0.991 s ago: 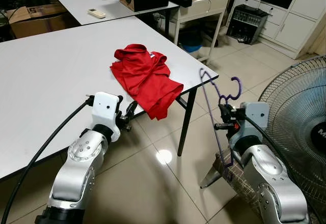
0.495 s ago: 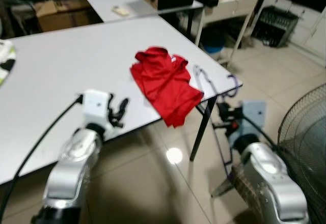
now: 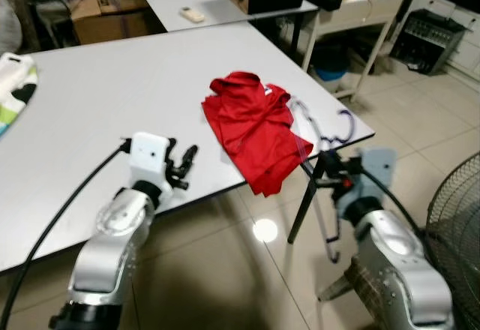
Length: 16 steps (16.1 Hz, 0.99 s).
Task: Hang hanger
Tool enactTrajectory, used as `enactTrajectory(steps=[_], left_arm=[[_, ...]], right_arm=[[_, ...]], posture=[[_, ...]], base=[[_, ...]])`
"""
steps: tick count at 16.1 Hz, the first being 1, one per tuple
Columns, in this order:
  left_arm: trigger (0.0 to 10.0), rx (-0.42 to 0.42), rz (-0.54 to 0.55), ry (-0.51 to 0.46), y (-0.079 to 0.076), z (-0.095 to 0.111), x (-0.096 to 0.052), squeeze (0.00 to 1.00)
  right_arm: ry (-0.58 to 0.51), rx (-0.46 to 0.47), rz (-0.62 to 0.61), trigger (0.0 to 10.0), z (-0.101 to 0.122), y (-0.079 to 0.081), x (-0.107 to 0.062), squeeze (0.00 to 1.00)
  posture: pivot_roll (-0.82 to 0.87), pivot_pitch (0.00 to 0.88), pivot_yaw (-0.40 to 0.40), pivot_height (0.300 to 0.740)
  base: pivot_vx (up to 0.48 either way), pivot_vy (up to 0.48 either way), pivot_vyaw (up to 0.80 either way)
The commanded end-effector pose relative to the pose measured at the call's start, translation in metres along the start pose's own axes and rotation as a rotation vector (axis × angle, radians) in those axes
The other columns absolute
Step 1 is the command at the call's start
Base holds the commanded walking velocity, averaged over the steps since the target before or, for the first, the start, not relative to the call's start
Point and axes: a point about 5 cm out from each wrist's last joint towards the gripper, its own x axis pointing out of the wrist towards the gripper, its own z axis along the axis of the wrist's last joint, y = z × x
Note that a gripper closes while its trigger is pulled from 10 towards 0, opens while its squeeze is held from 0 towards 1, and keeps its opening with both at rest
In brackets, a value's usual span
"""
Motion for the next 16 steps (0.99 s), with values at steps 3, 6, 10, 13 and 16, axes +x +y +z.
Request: enactTrajectory(steps=[3,6,10,13,16], left_arm=[[10.0,0.001,-0.017,-0.008,-0.0022,0.0023,0.0027,0.00],[10.0,0.000,-0.026,-0.009,-0.0028,0.0023,0.0028,0.00],[10.0,-0.001,-0.036,-0.013,-0.0035,0.0035,0.0032,0.00],[10.0,-0.001,-0.038,-0.015,-0.0032,0.0041,0.0042,0.00],[10.0,0.001,-0.043,-0.016,-0.0035,0.0043,0.0047,0.00]], right_arm=[[-0.019,-0.004,-0.004,10.0,0.0044,-0.0032,-0.0014,0.00],[-0.019,-0.005,0.001,10.0,0.0040,-0.0022,-0.0012,0.00],[-0.021,-0.007,0.001,10.0,0.0040,-0.0022,-0.0010,0.00],[-0.029,-0.017,0.000,10.0,0.0048,-0.0021,-0.0006,0.00],[-0.030,-0.024,-0.001,10.0,0.0044,-0.0021,-0.0004,0.00]], posture=[[-0.09,0.000,-0.014,0.740],[-0.09,0.000,-0.013,0.740],[-0.08,0.000,-0.012,0.740],[-0.08,0.000,-0.010,0.740],[-0.09,0.000,-0.007,0.740]], base=[[0.271,0.000,0.00],[0.274,0.000,0.00],[0.305,0.000,0.00],[0.321,0.000,0.00],[0.320,0.000,0.00]])
